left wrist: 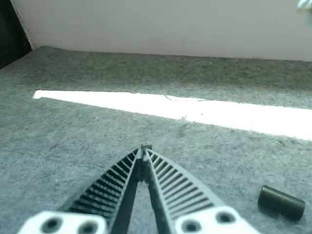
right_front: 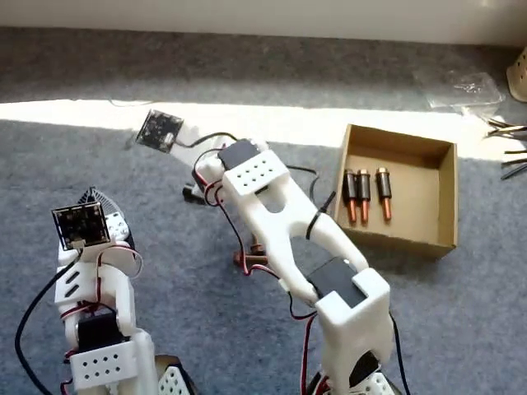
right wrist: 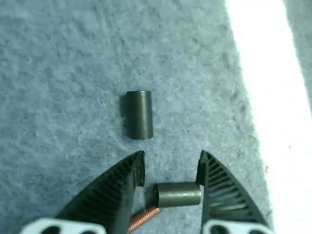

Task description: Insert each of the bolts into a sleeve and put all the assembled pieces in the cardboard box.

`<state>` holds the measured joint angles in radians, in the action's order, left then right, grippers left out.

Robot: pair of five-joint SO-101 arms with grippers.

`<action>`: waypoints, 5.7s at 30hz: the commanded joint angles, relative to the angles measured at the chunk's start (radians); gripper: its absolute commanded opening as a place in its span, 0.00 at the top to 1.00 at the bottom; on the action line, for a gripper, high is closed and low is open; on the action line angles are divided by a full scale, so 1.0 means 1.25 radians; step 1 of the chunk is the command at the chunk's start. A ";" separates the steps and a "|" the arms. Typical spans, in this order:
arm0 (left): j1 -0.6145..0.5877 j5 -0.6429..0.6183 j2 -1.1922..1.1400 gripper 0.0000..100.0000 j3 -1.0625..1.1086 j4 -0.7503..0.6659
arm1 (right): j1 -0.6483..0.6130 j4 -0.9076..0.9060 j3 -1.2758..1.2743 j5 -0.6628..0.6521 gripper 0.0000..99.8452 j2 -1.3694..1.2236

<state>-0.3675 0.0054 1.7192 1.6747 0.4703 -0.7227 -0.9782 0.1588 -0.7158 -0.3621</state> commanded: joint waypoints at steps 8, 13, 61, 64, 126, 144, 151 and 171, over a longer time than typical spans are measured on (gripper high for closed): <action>-0.060 -0.005 0.009 0.99 -0.003 0.000 | -0.039 0.125 0.039 -0.133 0.84 -0.088; -0.060 -0.005 0.009 0.99 -0.002 0.000 | -0.039 0.168 0.039 -0.133 0.84 -0.117; -0.033 -0.004 0.008 0.99 0.019 -0.018 | -0.068 0.168 0.034 -0.128 0.91 -0.123; -0.033 -0.004 0.008 0.99 0.019 -0.018 | -0.060 0.168 0.037 -0.128 0.91 -0.123; -0.031 -0.004 0.007 0.99 0.019 -0.018 | -0.017 -0.025 0.201 -0.123 0.85 -0.231; -0.031 -0.004 0.007 0.99 0.019 -0.018 | -0.015 -0.042 0.251 -0.126 0.93 -0.239; -0.031 -0.004 0.007 0.99 0.019 -0.018 | 0.001 -0.042 0.250 -0.126 0.88 -0.240; -0.015 0.000 0.007 0.99 0.019 -0.018 | -0.009 -0.098 0.250 -0.126 0.88 -0.241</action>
<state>-0.4120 0.0069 1.7192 1.6778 0.4687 -0.7227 -1.0902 0.4242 -0.8677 -0.6736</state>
